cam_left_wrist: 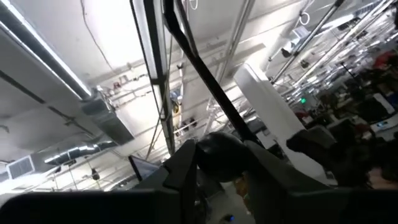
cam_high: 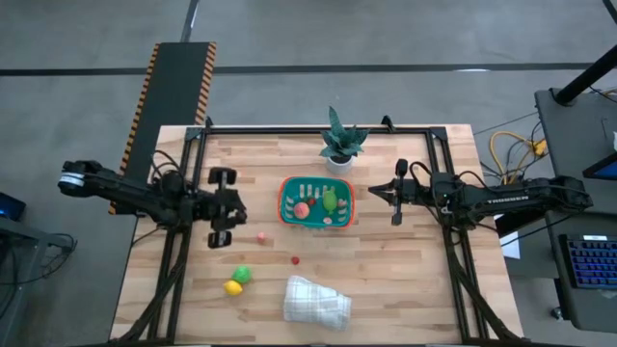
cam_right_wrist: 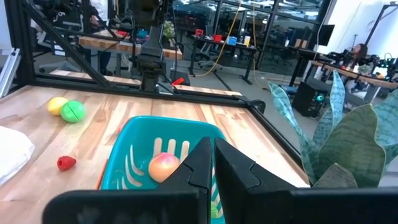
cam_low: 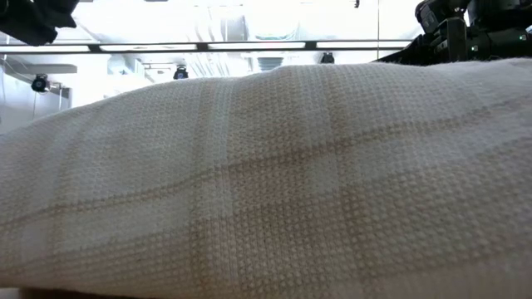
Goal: Build produce basket
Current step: Put the black cherry into the blue basket
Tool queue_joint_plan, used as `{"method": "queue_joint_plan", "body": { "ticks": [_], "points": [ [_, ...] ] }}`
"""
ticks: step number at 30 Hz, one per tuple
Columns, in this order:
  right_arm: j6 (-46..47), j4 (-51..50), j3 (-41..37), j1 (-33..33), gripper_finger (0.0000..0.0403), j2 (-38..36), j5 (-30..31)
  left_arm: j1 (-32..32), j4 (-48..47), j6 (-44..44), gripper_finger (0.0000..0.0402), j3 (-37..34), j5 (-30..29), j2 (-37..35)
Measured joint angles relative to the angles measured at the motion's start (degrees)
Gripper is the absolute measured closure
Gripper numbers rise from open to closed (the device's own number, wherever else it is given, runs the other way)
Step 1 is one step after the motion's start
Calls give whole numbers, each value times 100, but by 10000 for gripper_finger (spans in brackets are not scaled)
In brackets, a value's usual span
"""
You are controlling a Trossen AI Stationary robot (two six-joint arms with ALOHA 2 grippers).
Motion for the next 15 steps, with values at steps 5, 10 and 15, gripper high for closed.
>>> {"method": "queue_joint_plan", "body": {
  "ticks": [5, 10, 15],
  "points": [
    [15, 0, 0, 2, 394, 0, 0, -10, -48, 73, 315, 61, -1099, 89],
    [33, 2, 0, 2, 394, 0, 0, 21, -161, 861, 315, 515, -5078, 14],
    [-12, 4, 0, 0, 394, -2, 2, 17, -2412, 995, 315, 657, -7150, 41]
  ]
}}
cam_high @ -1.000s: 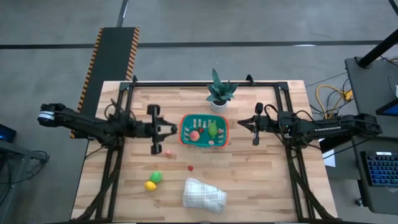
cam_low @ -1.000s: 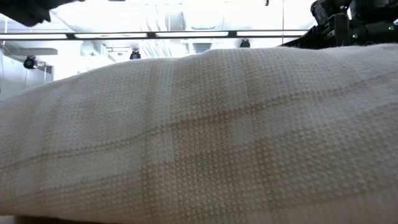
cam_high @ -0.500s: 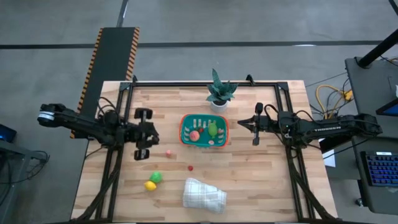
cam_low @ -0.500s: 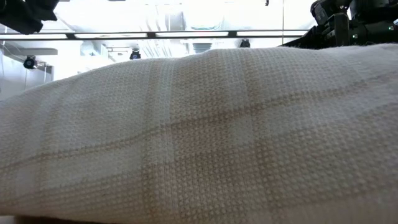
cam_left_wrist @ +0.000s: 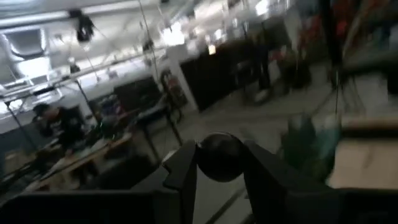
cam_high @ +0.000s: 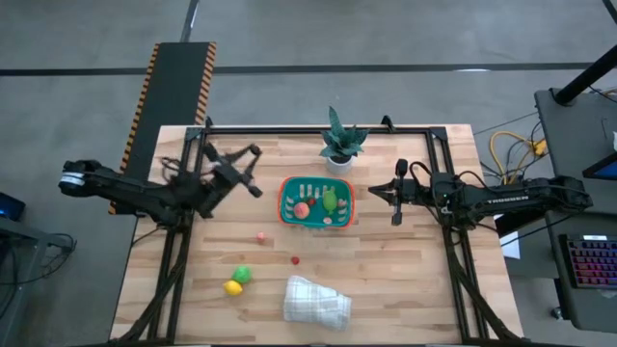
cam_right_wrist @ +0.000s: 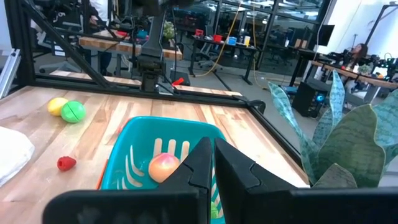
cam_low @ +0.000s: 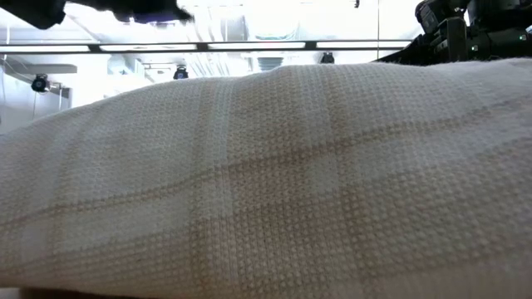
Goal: Build produce basket
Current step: Put the black cherry into the blue basket
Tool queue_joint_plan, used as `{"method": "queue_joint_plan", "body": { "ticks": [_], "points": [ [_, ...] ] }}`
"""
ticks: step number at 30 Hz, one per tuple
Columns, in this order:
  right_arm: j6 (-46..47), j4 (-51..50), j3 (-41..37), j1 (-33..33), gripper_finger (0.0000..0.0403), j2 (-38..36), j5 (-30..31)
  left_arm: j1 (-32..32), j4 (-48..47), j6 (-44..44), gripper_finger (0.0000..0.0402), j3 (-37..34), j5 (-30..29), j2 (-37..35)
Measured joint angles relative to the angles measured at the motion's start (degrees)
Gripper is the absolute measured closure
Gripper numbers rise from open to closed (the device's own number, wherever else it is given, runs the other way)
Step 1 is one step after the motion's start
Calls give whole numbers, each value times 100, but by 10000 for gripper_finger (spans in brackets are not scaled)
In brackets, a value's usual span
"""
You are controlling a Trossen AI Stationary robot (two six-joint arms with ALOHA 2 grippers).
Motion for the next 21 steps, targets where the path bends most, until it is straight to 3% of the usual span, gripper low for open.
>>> {"method": "queue_joint_plan", "body": {
  "ticks": [1, 3, 8, 11, 12, 14, 18, 21],
  "points": [
    [0, -2, 0, 0, 394, 0, 0, -2, -208, -59, 315, 0, 5, 21],
    [1, -2, 0, 0, 394, 1, 0, -4, -145, 36, 315, 0, 718, -44],
    [-41, -1, 0, 1, 394, 1, 0, -35, -373, 145, 315, -23, 4502, -672],
    [-39, 1, 0, 1, 394, 1, 0, -35, -1643, -10, 315, -141, 5686, -970],
    [-39, 1, 0, 1, 394, 0, 0, -36, -1835, -165, 315, -215, 5707, -1007],
    [-39, -1, 0, 0, 394, 0, 0, -34, -1623, -753, 315, -298, 5215, -964],
    [-18, -2, 0, 1, 394, 2, 0, -24, 77, -1749, 315, -225, 3587, -1017],
    [-40, 3, 0, 2, 394, 0, 0, -27, 126, -2003, 315, -184, 2287, -1183]
  ]
}}
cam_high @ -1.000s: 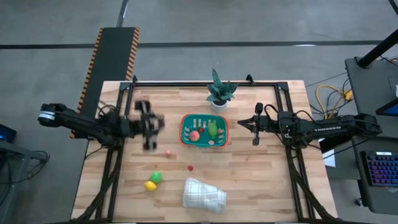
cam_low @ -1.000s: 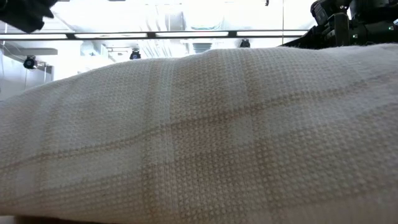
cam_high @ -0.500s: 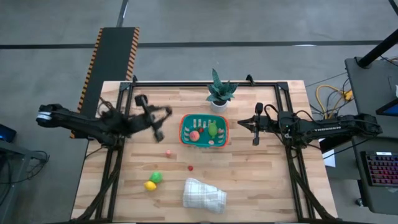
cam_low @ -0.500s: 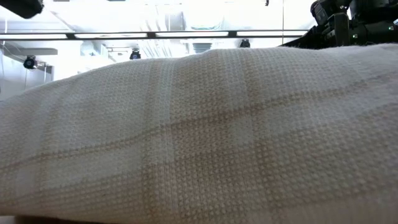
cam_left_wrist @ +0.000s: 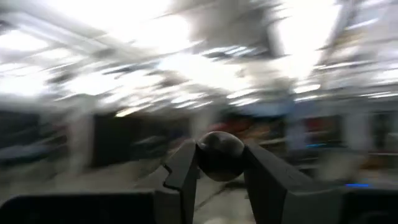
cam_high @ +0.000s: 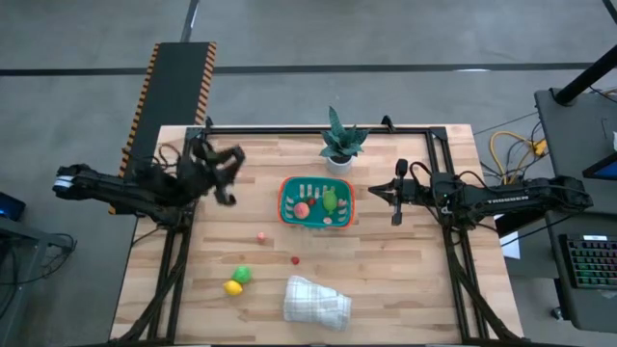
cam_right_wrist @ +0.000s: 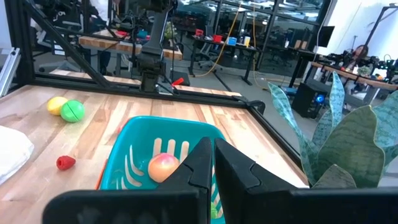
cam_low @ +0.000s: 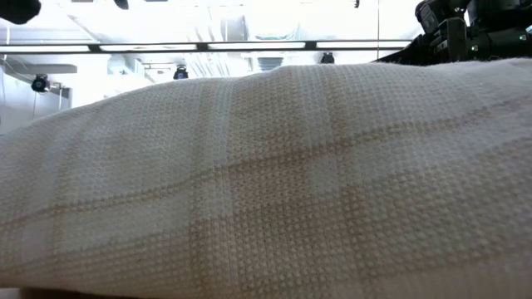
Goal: Build produce basket
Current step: Put the black cherry into the blue basket
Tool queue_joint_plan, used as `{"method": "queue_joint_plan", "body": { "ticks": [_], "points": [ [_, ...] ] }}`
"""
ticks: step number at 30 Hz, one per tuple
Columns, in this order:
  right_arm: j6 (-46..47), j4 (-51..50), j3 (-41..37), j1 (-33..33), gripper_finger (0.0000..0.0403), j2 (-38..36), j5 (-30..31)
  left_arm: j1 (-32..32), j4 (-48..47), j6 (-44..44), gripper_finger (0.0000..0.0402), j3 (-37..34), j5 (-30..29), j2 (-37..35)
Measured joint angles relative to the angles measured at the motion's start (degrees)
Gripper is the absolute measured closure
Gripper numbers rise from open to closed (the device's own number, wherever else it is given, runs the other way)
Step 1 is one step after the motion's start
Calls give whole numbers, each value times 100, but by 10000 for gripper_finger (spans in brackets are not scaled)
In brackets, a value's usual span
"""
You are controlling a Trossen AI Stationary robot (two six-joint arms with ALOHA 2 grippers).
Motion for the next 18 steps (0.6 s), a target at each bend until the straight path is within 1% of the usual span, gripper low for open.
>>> {"method": "queue_joint_plan", "body": {
  "ticks": [1, 2, 3, 4, 5, 6, 7, 8, 9, 11, 12, 13, 14, 15, 18],
  "points": [
    [-2, 0, 0, 0, 394, 2, 0, 1, -204, 53, 315, -2, -509, -32],
    [0, 1, 0, -2, 394, 1, 0, 6, -497, 131, 315, -26, -845, -54],
    [1, 2, 0, -2, 394, 1, 0, 10, -910, 217, 315, -47, -1044, -64],
    [0, 2, 0, -1, 394, 1, 0, 9, -1322, 275, 315, -58, -1035, -55],
    [4, 2, 0, -1, 394, 1, 0, 4, -1548, 288, 315, -61, -891, -2],
    [33, 2, 0, 0, 394, 1, 0, -2, -1599, 284, 315, -62, -496, 75],
    [63, 2, 0, -1, 394, 0, 0, 1, -1530, 333, 315, -63, 117, 139],
    [72, 2, 0, 0, 394, 1, 0, 1, -1337, 487, 315, -63, 956, 180],
    [70, 0, 0, -2, 394, 0, 0, 0, -1108, 686, 315, -63, 1978, 242],
    [58, 0, 0, 0, 394, 2, 0, -8, -685, 1039, 315, -64, 4221, 365],
    [51, 0, 0, -1, 394, 1, 0, -12, -379, 1158, 315, -13, 5150, 378],
    [52, 1, 0, 0, 394, 2, 0, -12, -149, 1178, 315, 30, 5835, 370],
    [52, 18, 0, -1, 394, 2, 0, -10, -95, 1159, 315, 36, 6223, 358],
    [51, 31, 0, -1, 394, 1, 0, -6, -146, 1154, 315, 8, 6369, 352],
    [52, 16, 0, -2, 394, 2, 0, -2, -155, 1160, 315, -138, 6133, 465]
  ]
}}
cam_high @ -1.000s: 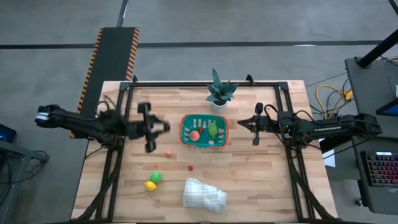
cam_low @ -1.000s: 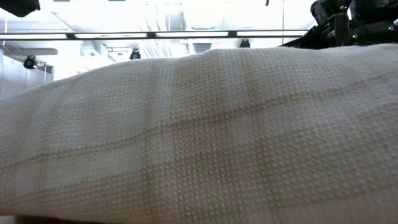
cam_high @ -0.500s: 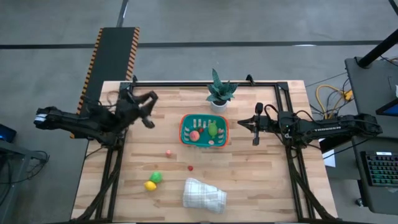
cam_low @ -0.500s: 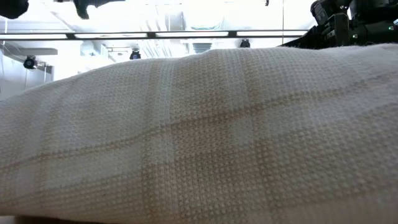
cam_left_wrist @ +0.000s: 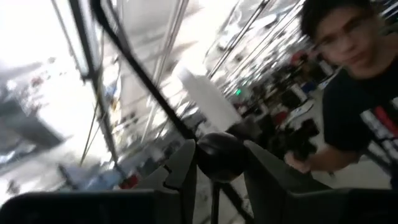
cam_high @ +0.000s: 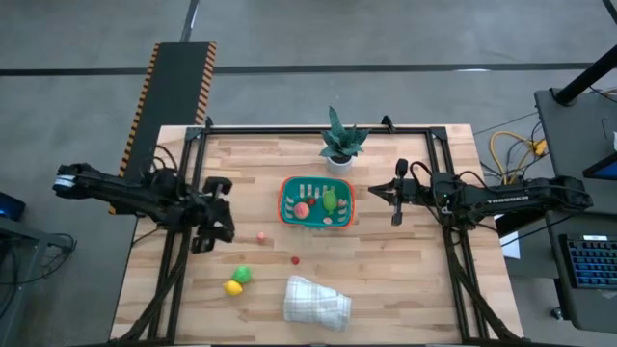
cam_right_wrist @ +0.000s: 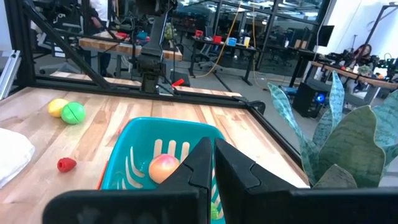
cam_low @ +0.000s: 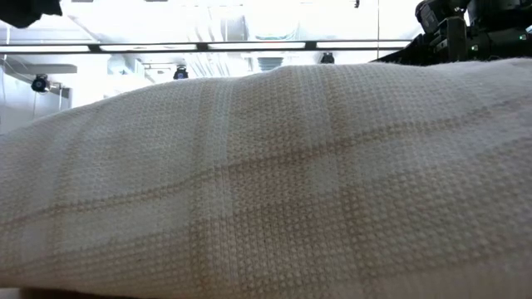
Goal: Build produce basket
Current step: Put the black cherry into the blue basket
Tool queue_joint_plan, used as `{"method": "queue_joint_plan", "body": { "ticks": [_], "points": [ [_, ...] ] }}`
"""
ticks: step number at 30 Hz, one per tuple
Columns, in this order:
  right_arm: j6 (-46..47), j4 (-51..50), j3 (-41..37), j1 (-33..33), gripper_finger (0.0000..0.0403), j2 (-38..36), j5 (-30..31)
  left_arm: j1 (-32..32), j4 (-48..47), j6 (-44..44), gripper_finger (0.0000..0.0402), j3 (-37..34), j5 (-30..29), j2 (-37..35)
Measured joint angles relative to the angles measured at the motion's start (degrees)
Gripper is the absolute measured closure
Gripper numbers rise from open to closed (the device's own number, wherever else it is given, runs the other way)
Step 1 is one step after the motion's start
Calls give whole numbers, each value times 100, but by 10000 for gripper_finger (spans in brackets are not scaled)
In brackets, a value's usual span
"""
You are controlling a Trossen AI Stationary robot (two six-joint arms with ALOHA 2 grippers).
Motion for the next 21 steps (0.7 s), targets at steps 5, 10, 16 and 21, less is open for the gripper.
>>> {"method": "queue_joint_plan", "body": {
  "ticks": [5, 10, 16, 21],
  "points": [
    [54, -15, 0, 2, 394, 0, 0, 3, 294, -2, 315, -131, -315, 377],
    [44, -10, 0, 0, 394, -2, 0, 5, 521, 2, 315, -128, -873, 453],
    [2, -23, 0, 0, 394, 0, 1, 89, 1048, 2, 315, 98, -4000, 977],
    [-7, -3, 0, 0, 394, -1, 1, 326, -8, -239, 315, 814, -5229, 1611]
  ]
}}
